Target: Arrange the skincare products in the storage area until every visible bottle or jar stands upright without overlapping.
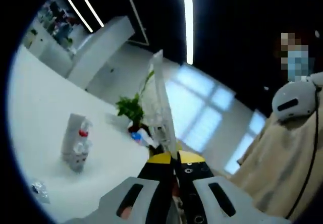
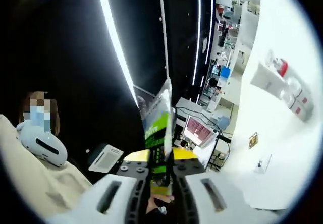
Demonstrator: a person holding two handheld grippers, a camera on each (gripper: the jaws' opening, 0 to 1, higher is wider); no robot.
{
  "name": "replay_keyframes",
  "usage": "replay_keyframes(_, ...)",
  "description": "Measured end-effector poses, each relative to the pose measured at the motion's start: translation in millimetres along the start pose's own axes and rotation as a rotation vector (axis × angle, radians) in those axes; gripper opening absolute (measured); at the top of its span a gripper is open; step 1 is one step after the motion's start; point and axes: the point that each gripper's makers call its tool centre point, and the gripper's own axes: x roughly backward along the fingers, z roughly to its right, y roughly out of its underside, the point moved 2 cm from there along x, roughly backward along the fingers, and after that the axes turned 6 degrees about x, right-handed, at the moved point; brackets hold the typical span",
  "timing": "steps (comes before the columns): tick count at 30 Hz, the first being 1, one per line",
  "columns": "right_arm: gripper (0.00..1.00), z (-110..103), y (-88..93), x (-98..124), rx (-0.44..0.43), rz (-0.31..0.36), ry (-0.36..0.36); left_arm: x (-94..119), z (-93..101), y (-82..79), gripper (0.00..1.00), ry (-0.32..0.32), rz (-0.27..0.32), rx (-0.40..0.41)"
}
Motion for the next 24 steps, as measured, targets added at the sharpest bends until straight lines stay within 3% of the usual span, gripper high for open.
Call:
replay_keyframes(1, 0.02, -2.6, 4.4, 0.7, -0.047, -0.029, -0.013, 1.7, -13.0, 2.9, 0.00, -0.074, -0.019, -0.003)
replay_keyframes(2, 0.02, 5.4, 9.7, 1.3, -0.027, -0.057, 0.034, 2.1, -20.0, 5.8, 0.00, -0.108, -0.034, 0.013)
replay_keyframes(3, 0.02, 13.5, 12.0, 3.2, -0.010, -0.065, 0.085, 1.8, -25.1, 10.1, 0.00, -0.138, -0.050, 0.064)
replay_keyframes(5, 0.02, 17.2, 15.2, 4.8, -0.023, -0.064, 0.089, 1.2, -30.7, 14.2, 0.00, -0.163, -0.062, 0.098)
replay_keyframes(11, 0.02, 14.5, 11.7, 7.6, -0.032, -0.019, 0.094, -2.4, -21.6, 12.7, 0.04, -0.142, -0.044, 0.016)
replay_keyframes(15, 0.02, 21.8, 7.8, 8.9, -0.019, -0.005, 0.134, -3.4, -30.5, 29.7, 0.15, -0.181, -0.129, 0.029)
replay_keyframes(18, 0.02, 28.7, 5.1, 10.4, 0.010, -0.010, 0.175, -5.0, -29.8, 31.7, 0.12, -0.187, -0.120, 0.023)
replay_keyframes(21, 0.01, 42.6, 7.1, 15.6, 0.059, -0.050, 0.249, -4.5, -24.7, 22.4, 0.03, -0.147, -0.055, 0.080)
replay_keyframes(24, 0.01, 44.5, 8.0, 13.0, 0.036, -0.047, 0.244, -4.1, -25.7, 21.3, 0.00, -0.147, -0.050, 0.065)
